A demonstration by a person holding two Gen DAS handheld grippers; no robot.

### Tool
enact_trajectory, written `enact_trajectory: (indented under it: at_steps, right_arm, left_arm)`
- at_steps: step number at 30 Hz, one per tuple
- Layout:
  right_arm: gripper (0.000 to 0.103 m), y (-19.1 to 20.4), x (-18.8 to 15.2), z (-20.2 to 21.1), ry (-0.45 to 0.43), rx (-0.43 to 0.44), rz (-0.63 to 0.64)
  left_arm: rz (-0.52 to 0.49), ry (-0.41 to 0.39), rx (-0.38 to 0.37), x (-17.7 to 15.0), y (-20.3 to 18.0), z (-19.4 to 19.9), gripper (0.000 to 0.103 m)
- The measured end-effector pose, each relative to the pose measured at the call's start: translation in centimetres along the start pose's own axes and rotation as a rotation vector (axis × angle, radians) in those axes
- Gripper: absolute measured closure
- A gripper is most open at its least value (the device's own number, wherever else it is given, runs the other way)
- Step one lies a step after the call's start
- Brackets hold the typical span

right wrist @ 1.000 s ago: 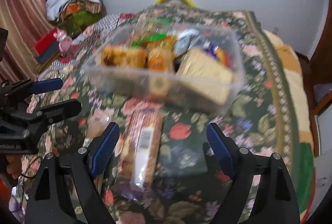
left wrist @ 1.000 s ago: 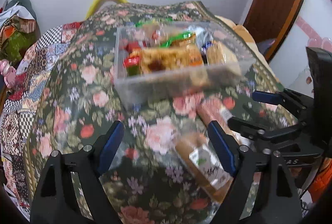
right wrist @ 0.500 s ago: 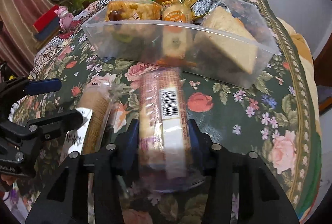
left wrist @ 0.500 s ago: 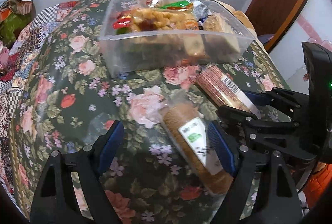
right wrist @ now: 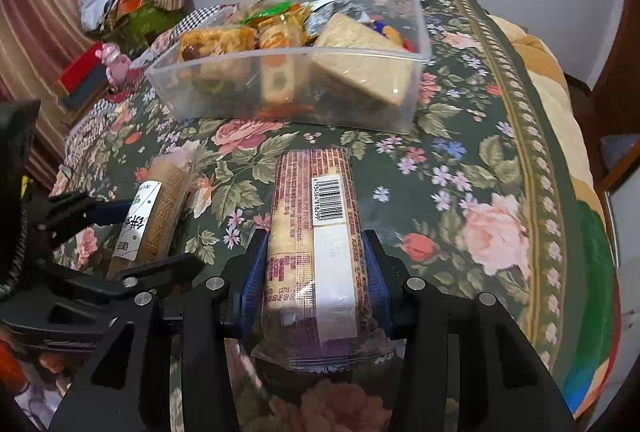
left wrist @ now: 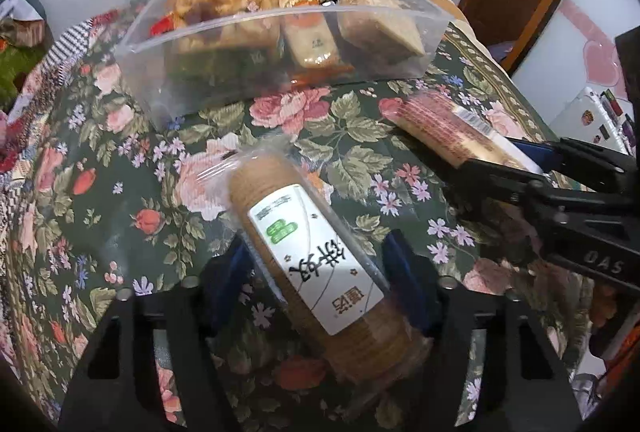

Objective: Organize snacks
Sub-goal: 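Carry both biscuit rolls over the clear box and release them inside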

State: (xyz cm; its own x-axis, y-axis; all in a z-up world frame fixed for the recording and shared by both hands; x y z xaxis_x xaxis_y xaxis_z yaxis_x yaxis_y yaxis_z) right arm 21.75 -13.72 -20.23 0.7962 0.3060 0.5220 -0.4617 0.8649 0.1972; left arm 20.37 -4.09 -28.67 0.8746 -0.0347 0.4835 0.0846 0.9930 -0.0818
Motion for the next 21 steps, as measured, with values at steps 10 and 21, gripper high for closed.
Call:
enact_trajectory:
  at_steps: [10, 21]
  right_arm:
    - [0.06, 0.0, 0.5, 1.8, -0.054, 0.005, -0.023]
    - [0.06, -0.1, 3.4, 4.3, -0.146, 0.0, -0.024]
  left_arm:
    - [-0.042, -0.057, 0.025, 1.0, -0.2, 1.8, 0.067]
    - [-0.034, -0.209, 0.001, 5.9, 0.2, 7.0, 0.067]
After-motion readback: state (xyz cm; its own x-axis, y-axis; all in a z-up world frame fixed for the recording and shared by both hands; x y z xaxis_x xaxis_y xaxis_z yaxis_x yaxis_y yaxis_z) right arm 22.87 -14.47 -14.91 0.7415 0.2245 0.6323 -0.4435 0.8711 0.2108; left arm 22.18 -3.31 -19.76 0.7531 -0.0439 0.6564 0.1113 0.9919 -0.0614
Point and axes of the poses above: each gripper's, at about its wrist camera, not at the fingertips, and z roughly against the way its jaws point, y to its left, x to its top, the point moved 8 cm from there along -z, roughly the way its jaws point, and after that the axes turned 3 degrees about x, right-handed, at the moved point
